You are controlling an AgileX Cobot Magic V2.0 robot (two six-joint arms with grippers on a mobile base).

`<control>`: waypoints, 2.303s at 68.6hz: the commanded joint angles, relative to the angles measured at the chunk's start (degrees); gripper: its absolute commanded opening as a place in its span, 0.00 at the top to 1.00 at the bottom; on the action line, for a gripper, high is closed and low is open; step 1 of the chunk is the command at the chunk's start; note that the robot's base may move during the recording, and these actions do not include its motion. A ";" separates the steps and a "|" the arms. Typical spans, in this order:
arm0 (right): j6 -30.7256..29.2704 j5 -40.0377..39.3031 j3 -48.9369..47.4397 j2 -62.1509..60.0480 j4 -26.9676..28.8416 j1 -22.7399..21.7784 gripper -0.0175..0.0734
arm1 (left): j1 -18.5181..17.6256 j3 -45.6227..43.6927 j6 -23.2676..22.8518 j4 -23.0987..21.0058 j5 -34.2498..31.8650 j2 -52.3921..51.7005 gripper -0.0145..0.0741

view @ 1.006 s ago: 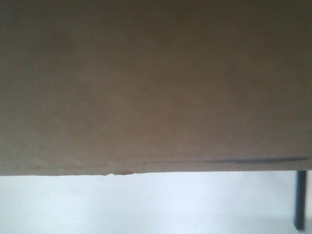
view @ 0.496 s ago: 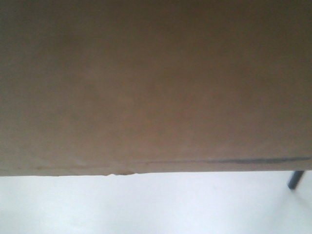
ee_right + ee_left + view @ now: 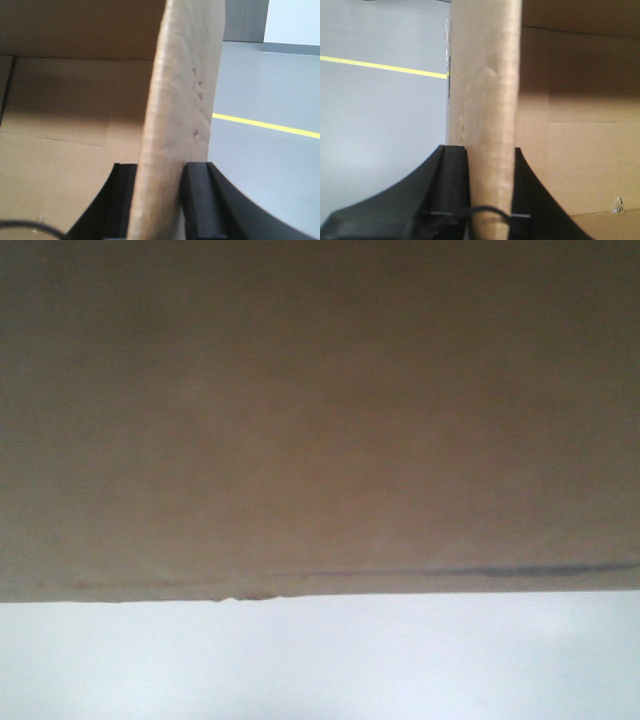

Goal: Grab box from left shelf to table start
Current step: 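Hold the box with both grippers while the base turns away, then carry the box with both grippers as the base drives to the table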

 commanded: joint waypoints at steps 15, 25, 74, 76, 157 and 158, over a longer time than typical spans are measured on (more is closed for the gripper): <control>-0.75 -7.50 -1.64 1.20 -2.67 -0.18 0.74 | -0.44 -2.12 -1.41 -3.09 -8.15 0.70 0.95; -0.75 -7.43 -1.64 1.20 -2.67 -0.18 0.74 | -0.44 -2.12 -1.41 -3.09 -8.15 0.70 0.95; -0.75 -7.28 -1.64 1.20 -2.67 -0.18 0.74 | -0.44 -2.12 -1.41 -3.37 -8.15 0.80 0.95; -0.75 -7.28 -1.64 1.20 -2.67 -0.18 0.74 | -0.44 -2.12 -1.41 -3.37 -8.15 0.80 0.95; -0.75 -7.23 -1.64 1.20 -2.67 -0.18 0.74 | -0.44 -2.12 -1.41 -3.37 -8.15 0.80 0.95; -0.75 -7.23 -1.64 1.20 -2.67 -0.18 0.74 | -0.44 -2.12 -1.41 -3.37 -8.15 0.80 0.95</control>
